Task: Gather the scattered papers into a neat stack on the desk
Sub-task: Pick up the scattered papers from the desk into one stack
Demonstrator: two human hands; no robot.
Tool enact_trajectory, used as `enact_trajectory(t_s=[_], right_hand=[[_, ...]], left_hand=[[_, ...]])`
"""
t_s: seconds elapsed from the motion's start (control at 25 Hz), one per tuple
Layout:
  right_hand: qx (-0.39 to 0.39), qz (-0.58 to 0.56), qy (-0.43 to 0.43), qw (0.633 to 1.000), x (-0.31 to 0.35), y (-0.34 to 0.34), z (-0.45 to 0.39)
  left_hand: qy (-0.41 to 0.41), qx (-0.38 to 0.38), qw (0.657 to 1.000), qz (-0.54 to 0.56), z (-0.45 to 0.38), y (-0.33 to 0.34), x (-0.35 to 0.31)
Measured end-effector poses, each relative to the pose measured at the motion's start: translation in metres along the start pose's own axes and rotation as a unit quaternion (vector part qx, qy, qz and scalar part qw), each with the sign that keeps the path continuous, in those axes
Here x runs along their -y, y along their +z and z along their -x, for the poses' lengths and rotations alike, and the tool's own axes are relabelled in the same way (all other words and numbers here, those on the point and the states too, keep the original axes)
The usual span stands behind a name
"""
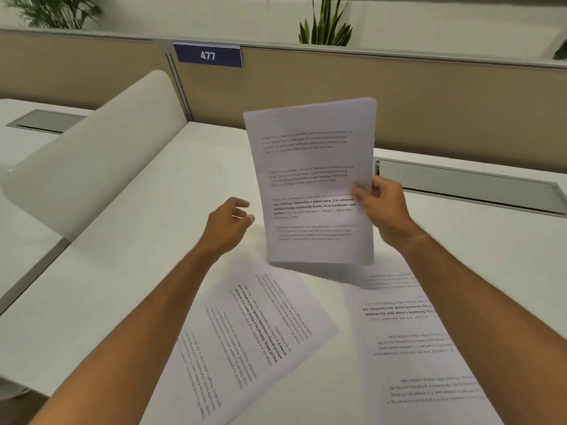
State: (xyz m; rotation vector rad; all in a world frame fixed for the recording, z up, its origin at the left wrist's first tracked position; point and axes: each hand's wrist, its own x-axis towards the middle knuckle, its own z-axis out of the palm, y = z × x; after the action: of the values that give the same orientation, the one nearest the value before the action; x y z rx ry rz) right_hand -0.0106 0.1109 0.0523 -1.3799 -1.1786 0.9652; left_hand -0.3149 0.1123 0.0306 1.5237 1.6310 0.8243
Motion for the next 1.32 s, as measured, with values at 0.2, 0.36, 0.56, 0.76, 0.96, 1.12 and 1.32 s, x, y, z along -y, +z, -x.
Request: enact_trajectory(t_s=[0.2,0.36,0.56,0.76,0.96,1.12,1.32], right_hand=[[-0.039,-0.054,0.03,0.997,0.001,-0.009,-0.005],[-0.039,-0.061,0.041,0.996,-0.002,-0.006,-0.004],[-0.029,-0.069,0.046,0.996,-0.002,0.007,-0.002],[-0.02,-0.072,0.048,0.996,0.001,0.004,-0.002],[-0.052,-0.079,0.044,0.995,0.008,-0.02,-0.007],[-0.089,-0.095,0.049,0.99,0.011,-0.045,-0.006],[-0.135,-0.103,0.061,0.984,0.011,-0.078,0.003]], left_hand=[[-0.135,0.107,0.932,-0.318,0.049,-0.048,0.066],[-0.227,0.127,0.877,-0.405,0.095,-0.077,0.1],[-0.219,0.105,0.909,-0.337,0.1,-0.08,0.104],[-0.142,0.161,0.904,-0.37,0.084,-0.074,0.094],[0.086,0.076,0.838,-0.534,0.032,-0.052,0.034],[0.255,0.085,0.746,-0.61,-0.013,-0.02,-0.028],[0.367,0.16,0.658,-0.638,-0.03,0.061,-0.068]])
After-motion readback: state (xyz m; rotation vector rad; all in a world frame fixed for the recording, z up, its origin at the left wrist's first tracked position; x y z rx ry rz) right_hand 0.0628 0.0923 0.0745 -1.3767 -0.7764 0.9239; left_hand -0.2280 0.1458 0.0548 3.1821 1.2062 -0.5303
